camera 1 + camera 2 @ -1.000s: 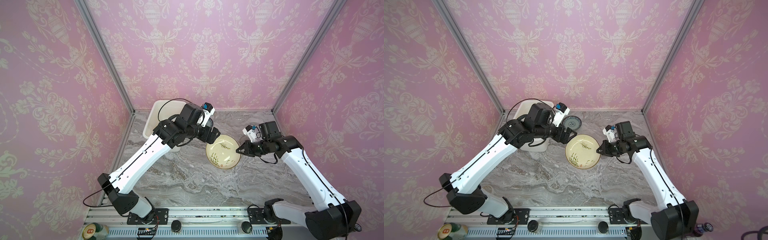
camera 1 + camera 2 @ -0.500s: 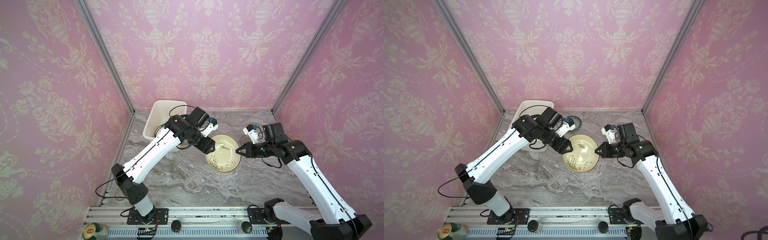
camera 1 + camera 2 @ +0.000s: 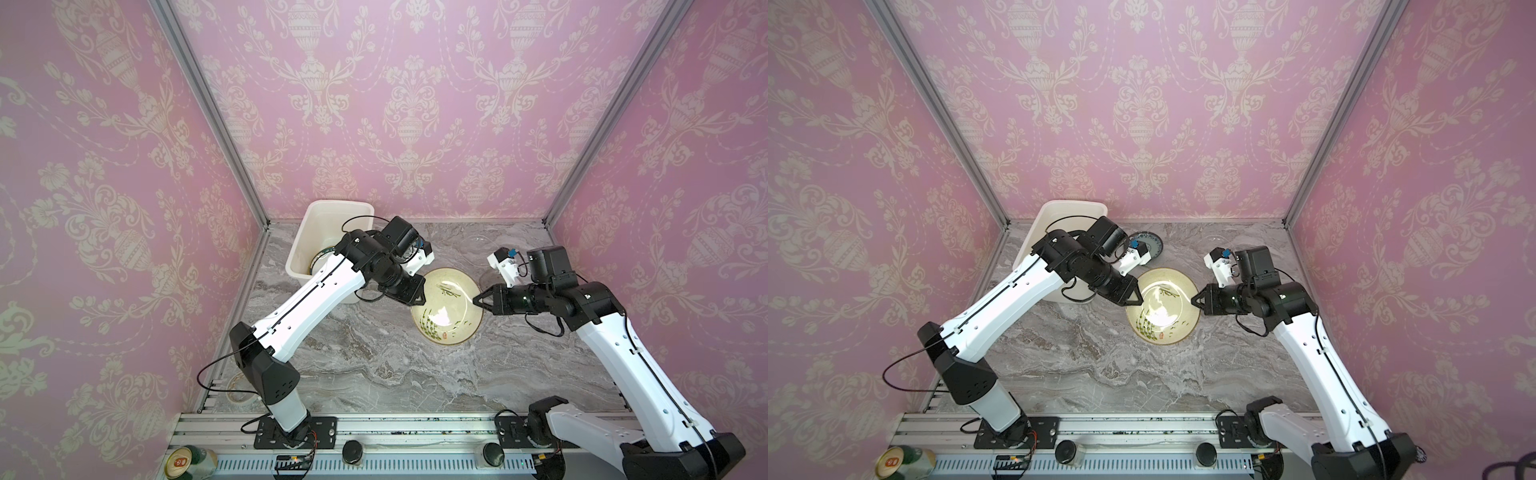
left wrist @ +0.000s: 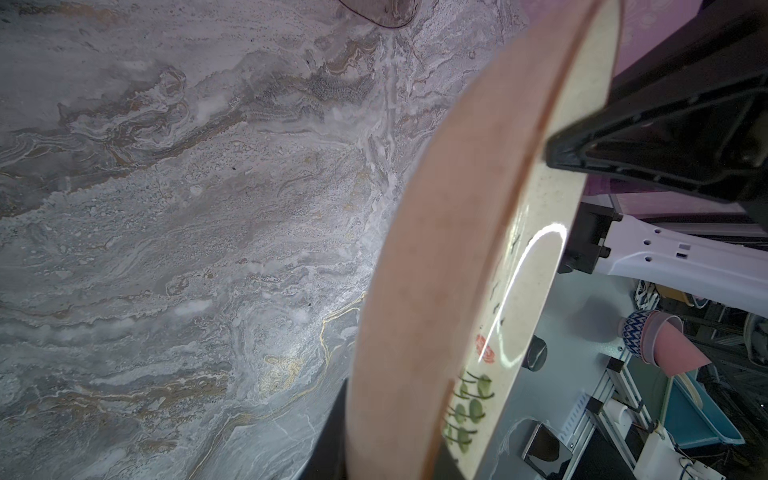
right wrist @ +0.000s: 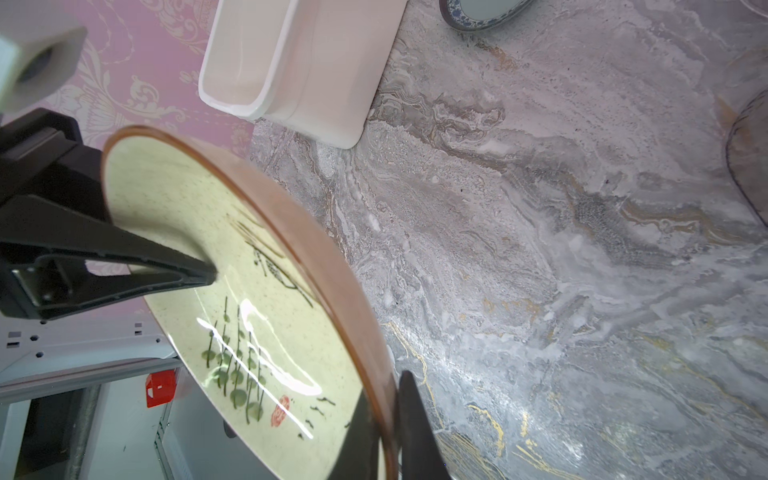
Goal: Place the plates into the plastic bin on the countertop
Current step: Place the plate in the plastic bin.
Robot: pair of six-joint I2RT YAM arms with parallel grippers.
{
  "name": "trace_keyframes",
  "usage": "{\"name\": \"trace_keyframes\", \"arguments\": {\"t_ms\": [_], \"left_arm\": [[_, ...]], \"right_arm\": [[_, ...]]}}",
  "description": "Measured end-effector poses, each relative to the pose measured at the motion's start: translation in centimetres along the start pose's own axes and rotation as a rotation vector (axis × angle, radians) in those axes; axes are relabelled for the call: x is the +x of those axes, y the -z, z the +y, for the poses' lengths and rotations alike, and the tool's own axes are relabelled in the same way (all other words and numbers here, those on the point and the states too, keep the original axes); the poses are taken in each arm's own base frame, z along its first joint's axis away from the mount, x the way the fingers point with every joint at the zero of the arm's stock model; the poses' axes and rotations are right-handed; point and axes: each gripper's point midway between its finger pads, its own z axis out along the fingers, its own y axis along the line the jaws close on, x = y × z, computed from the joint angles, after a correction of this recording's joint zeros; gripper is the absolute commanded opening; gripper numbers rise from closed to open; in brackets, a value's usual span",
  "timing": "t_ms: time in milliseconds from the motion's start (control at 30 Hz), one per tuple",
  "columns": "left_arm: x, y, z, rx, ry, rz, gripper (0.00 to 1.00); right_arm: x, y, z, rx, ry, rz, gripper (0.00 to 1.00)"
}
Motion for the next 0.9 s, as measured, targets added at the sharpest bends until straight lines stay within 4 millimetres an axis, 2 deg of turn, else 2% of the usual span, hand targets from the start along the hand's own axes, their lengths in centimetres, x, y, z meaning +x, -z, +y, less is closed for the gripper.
{"name": "trace_keyframes", "arguments": {"t_ms": [133,233,400,467,567,700,900], "left_arm": [[-0.3,-0.3,0.2,0.012,0.032,-0.006,0.01],[-0.3,-0.7,0.4,0.027,0.055,-0.008,0.0],[-0.2,-0.7,1.1,0.049,0.107,-0.028,0.0],[-0.1,-0.6,2.1,0.036,0.15,-0.032,0.0],[-0.4,-0.3,4.7,-0.006,0.235,-0.049,0.0],[-1.1,1.5,8.8,-0.099,0.328,-0.106,0.0],[-1.8,7.3,15.8,-0.318,0.453,-0.253,0.0]], "right_arm": [[0.3,-0.2,-0.4,0.016,-0.002,0.005,0.03],[0.3,-0.3,-0.6,0.023,-0.002,0.004,0.07],[-0.6,-0.3,-0.3,0.008,0.005,-0.031,0.27],[-1.1,-0.2,0.1,-0.006,0.009,-0.052,0.34],[-1.6,0.1,0.3,-0.009,0.016,-0.082,0.47],[-2.1,0.9,0.1,0.018,0.02,-0.127,0.51],[-2.2,1.5,-0.7,0.036,0.003,-0.174,0.51]]}}
